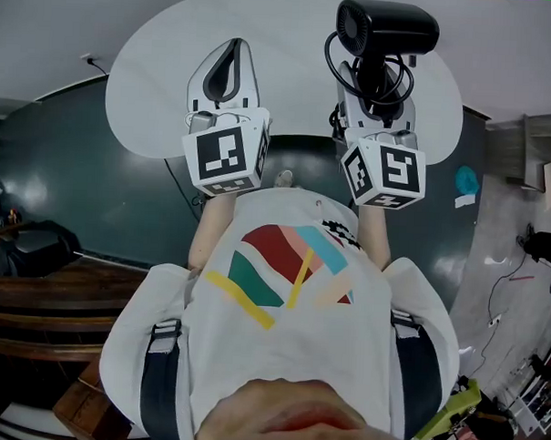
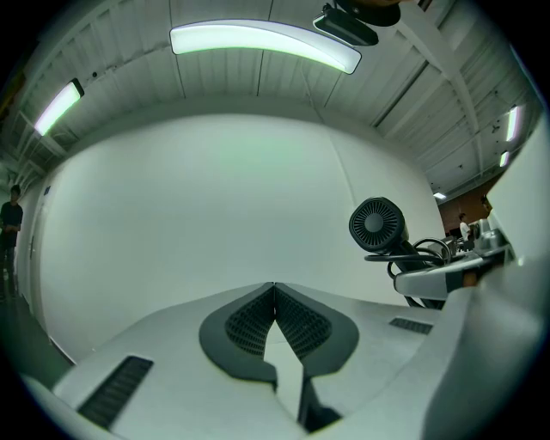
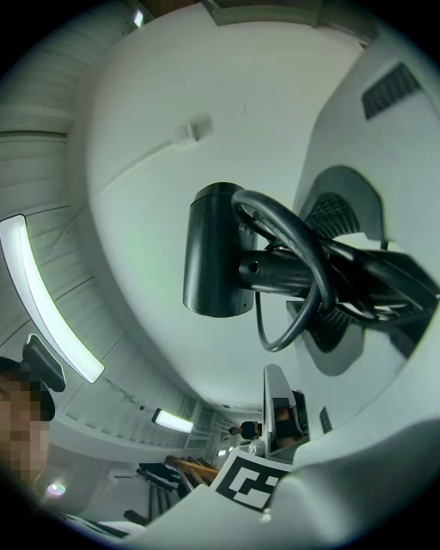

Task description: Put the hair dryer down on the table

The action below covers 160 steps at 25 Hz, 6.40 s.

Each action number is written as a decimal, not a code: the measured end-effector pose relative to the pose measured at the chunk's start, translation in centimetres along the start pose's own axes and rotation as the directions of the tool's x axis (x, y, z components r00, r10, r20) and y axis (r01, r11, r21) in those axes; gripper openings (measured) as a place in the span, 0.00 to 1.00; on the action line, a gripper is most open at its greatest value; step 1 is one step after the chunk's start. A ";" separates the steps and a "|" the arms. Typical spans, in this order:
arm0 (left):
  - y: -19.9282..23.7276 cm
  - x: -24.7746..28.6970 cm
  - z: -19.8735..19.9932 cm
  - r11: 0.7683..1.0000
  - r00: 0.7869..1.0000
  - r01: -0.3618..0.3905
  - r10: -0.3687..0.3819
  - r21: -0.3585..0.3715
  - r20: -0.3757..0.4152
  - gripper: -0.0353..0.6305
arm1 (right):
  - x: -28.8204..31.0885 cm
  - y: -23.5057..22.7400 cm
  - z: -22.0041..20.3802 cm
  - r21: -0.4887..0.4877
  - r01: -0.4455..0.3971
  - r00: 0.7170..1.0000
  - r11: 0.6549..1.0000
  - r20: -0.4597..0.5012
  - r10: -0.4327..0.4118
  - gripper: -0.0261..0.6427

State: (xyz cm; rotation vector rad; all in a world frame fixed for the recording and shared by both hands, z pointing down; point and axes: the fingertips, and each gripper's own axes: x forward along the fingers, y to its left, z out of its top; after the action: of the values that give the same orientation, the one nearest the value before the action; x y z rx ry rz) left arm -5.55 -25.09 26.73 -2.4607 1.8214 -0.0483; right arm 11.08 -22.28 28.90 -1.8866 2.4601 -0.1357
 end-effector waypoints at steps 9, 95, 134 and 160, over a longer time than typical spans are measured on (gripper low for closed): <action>1.3 0.0 -0.6 1.000 1.000 -0.021 0.021 -0.006 -0.014 0.08 | 3.0 -0.1 -2.3 0.038 -0.012 0.998 0.999 -0.060 0.014 0.37; 5.6 4.1 -4.7 0.996 0.990 -0.084 0.084 0.002 -0.111 0.08 | 12.0 -1.0 -27.0 -0.022 -0.014 0.755 1.000 -0.655 -0.004 0.37; 6.8 5.4 -5.7 0.996 0.987 -0.091 0.089 -0.011 -0.133 0.08 | 12.9 -1.2 -33.0 -0.065 -0.009 0.623 0.998 -0.781 -0.045 0.37; 6.1 4.2 -4.8 0.998 0.993 -0.067 0.064 -0.023 -0.102 0.08 | 11.5 0.2 -29.7 0.000 -0.034 0.678 0.999 -0.734 0.023 0.47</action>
State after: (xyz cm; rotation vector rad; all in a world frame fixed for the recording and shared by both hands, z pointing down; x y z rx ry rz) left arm -10.51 -31.11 30.89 -2.4568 1.9540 -0.1487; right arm 5.41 -31.96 58.72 -2.0783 2.9328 -1.0963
